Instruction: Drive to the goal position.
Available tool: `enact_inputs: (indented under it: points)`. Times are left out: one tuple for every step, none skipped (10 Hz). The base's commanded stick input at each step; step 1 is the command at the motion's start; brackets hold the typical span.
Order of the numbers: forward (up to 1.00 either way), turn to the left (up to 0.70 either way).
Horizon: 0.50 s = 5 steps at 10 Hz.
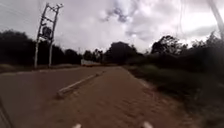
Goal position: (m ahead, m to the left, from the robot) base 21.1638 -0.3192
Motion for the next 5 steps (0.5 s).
enact_inputs:
  points:
    - [0.5,0.0]
    - [0.5,0.0]
    - [0.5,0.0]
    - [0.5,0.0]
    - [0.5,0.0]
